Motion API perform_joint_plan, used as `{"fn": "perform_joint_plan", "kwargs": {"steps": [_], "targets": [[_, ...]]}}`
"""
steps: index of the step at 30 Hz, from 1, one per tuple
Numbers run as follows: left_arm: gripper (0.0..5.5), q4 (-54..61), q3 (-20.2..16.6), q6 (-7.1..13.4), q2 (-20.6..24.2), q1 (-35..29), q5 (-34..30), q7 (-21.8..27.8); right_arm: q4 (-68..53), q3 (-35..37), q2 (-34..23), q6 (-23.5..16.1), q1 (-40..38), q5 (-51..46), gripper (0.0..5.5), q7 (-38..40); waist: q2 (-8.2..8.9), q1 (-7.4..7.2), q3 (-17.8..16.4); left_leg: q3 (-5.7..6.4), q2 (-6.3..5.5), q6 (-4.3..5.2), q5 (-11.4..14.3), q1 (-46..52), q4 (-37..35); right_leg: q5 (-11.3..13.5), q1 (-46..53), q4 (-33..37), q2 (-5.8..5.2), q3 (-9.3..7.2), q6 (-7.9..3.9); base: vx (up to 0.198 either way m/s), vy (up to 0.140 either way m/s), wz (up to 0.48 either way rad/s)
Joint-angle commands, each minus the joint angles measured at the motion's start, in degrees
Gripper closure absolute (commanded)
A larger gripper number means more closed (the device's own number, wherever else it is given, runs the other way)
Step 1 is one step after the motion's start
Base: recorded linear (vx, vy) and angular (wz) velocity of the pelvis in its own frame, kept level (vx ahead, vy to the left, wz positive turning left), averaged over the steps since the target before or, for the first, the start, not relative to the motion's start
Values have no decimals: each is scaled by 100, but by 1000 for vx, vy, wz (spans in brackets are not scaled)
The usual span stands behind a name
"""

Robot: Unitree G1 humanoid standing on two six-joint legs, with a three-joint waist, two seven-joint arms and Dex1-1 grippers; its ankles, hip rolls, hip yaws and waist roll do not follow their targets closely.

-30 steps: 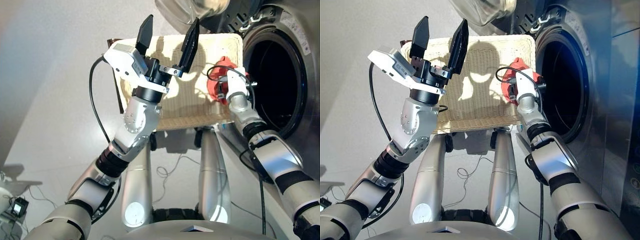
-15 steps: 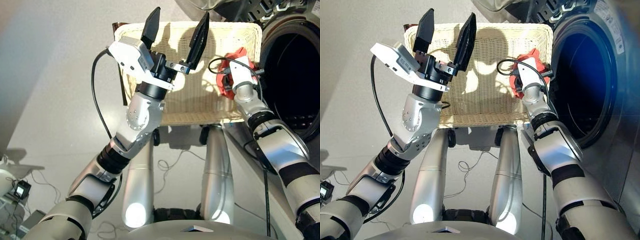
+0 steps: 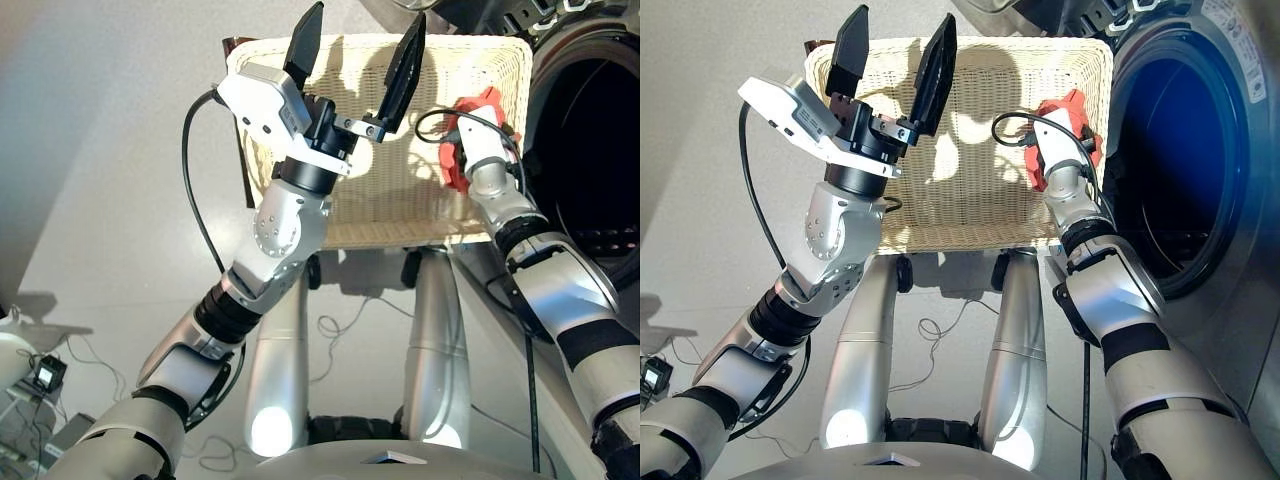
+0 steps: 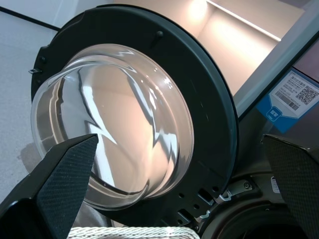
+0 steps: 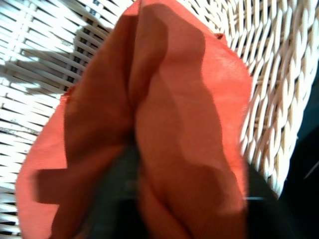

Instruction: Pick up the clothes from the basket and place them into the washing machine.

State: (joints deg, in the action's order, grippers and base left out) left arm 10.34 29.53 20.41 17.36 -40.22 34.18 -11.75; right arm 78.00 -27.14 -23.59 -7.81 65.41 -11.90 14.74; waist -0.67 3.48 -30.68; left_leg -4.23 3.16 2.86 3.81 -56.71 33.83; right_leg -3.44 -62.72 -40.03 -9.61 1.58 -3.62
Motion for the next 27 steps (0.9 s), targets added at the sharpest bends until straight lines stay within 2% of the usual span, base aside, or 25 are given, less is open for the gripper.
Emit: {"fn": "perform_joint_plan", "kwargs": {"steps": [1,11,13,16,17,18,19,20,21,23,25,27], "targets": [[0,815,-106,159,-28,-28,-181,26,112,-20,-317,4,100,-262,550,7,-412,21,89,13,140,136,439,51,385,-4,273,141,56,-9,-290,0,0,0],[0,849,-146,168,28,28,-148,42,-169,33,-405,-158,-26,-459,550,63,-321,-47,89,6,124,132,420,147,303,39,370,255,58,-17,-299,0,0,0],[0,860,-184,179,38,60,-145,33,-438,136,-377,-264,-190,-614,550,137,-286,-84,89,-3,123,129,412,186,269,44,407,283,62,-8,-299,0,0,0],[0,921,-327,201,106,183,-153,24,-1586,420,-369,-585,-837,-1085,550,260,-158,-211,89,-1,135,127,409,230,236,53,450,332,70,-13,-309,0,0,0],[0,924,-322,200,106,189,-153,24,-1609,427,-369,-574,-858,-1078,550,269,-155,-208,89,-3,134,127,409,239,233,52,457,332,69,-11,-309,0,0,0],[0,939,-409,246,134,264,-151,29,-2462,770,-427,-857,-1387,-1395,550,351,-90,-293,89,6,132,127,410,260,208,43,482,352,71,-10,-319,0,0,0],[0,943,-439,285,130,303,-132,31,-2870,1066,-451,-1047,-1689,-1655,550,424,-53,-339,89,5,131,124,415,277,194,37,506,363,68,-17,-328,0,0,0],[0,943,-425,286,129,310,-131,31,-2898,1082,-452,-1038,-1722,-1648,550,431,-51,-328,89,5,130,124,416,290,192,35,518,364,67,-17,-328,0,0,0],[0,940,-501,339,139,393,-104,46,-3441,1587,-429,-1339,-2247,-1810,550,588,-11,-399,89,32,122,112,431,301,192,18,531,354,65,-18,-333,0,0,0],[0,931,-490,371,154,414,-91,61,-3589,1789,-406,-1439,-2436,-1757,550,718,-9,-396,89,41,116,108,447,321,202,7,558,351,62,-17,-337,0,0,0],[0,908,-541,474,174,463,0,105,-3729,2513,-331,-1818,-2801,-2000,550,1015,-3,-440,89,72,108,97,487,347,225,-29,588,331,52,-25,-346,0,0,0],[0,928,-549,497,187,493,23,80,-3999,2893,-245,-2108,-2942,-2077,550,1305,-2,-461,89,87,103,88,512,364,244,-51,621,329,61,-23,-348,0,0,0]]}}
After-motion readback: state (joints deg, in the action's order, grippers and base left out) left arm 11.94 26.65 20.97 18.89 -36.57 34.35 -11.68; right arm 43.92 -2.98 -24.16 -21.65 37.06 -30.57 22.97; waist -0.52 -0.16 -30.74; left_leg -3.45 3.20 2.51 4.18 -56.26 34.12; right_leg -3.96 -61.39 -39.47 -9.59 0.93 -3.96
